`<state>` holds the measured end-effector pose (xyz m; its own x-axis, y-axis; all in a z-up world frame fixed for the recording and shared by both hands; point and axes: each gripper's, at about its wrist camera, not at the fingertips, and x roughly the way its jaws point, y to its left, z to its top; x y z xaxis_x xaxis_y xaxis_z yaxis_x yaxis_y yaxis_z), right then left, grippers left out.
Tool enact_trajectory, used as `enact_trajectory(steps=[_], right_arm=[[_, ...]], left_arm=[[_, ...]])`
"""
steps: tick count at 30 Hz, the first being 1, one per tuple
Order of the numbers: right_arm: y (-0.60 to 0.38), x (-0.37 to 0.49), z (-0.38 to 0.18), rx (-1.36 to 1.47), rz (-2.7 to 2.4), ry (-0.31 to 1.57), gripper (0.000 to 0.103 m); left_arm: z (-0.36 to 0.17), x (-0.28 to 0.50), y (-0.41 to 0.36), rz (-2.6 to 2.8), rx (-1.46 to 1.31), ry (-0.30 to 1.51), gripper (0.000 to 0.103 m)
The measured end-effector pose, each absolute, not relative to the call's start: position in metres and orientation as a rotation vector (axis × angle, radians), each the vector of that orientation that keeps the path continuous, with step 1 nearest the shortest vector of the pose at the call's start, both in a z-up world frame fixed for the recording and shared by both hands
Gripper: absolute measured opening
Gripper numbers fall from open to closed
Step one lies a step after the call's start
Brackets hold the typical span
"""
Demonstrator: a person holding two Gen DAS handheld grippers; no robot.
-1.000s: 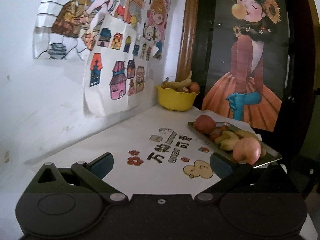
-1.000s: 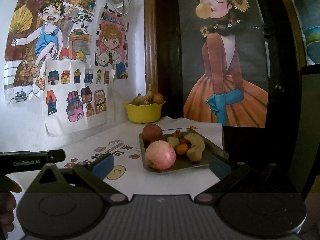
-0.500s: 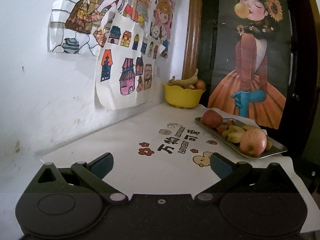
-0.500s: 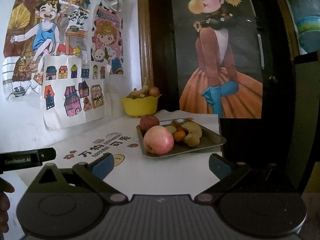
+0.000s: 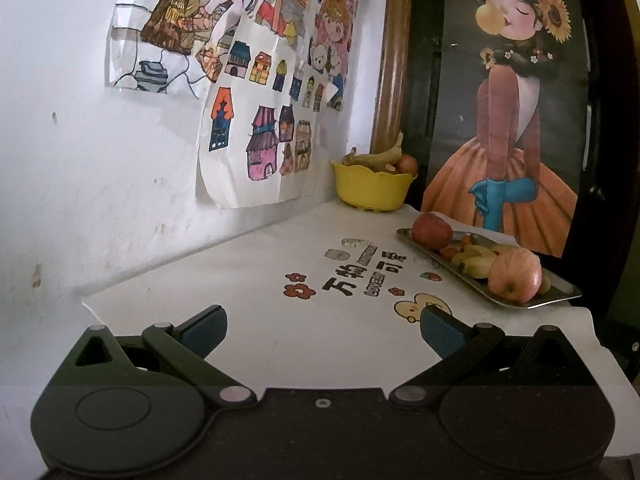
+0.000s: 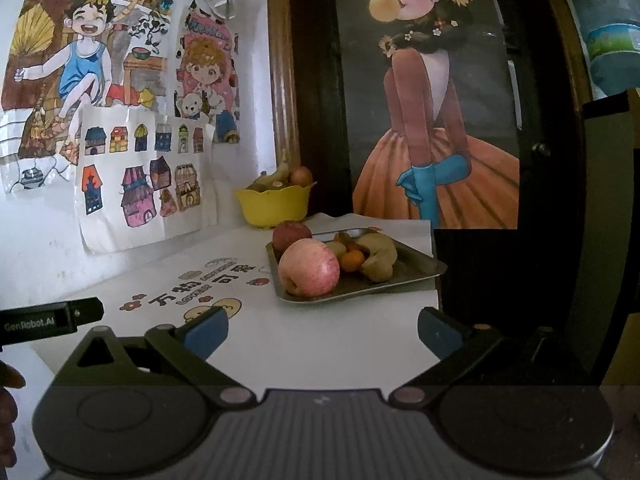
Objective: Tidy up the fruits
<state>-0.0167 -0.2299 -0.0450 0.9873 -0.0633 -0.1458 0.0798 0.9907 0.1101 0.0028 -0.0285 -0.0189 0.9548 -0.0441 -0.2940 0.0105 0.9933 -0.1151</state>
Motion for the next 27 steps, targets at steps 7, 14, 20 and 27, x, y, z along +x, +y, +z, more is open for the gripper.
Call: enact_trajectory(steps=[7, 14, 20, 27], right_arm=[[-0.2277, -0.0182, -0.0466, 0.113, -0.066, 0.143, 0.103], [-0.2243, -0.0187, -0.0475, 0.110, -0.062, 0.146, 0.103], [-0.2225, -0.0195, -0.0479, 0.109, -0.061, 0.146, 0.103], [-0.2208, -0.0199, -0.0509, 0.107, -0.057, 0.156, 0.103]], left_arm=[[-0.0205, 0.0027, -0.0270, -0.019, -0.117, 0.303, 0.102], [-0.0232, 0.0021, -0.0249, -0.010, -0.123, 0.310, 0.102], [-0.0245, 0.0020, -0.0223, -0.005, -0.133, 0.313, 0.102], [-0.0254, 0.0017, -0.0210, -0.003, -0.137, 0.314, 0.102]])
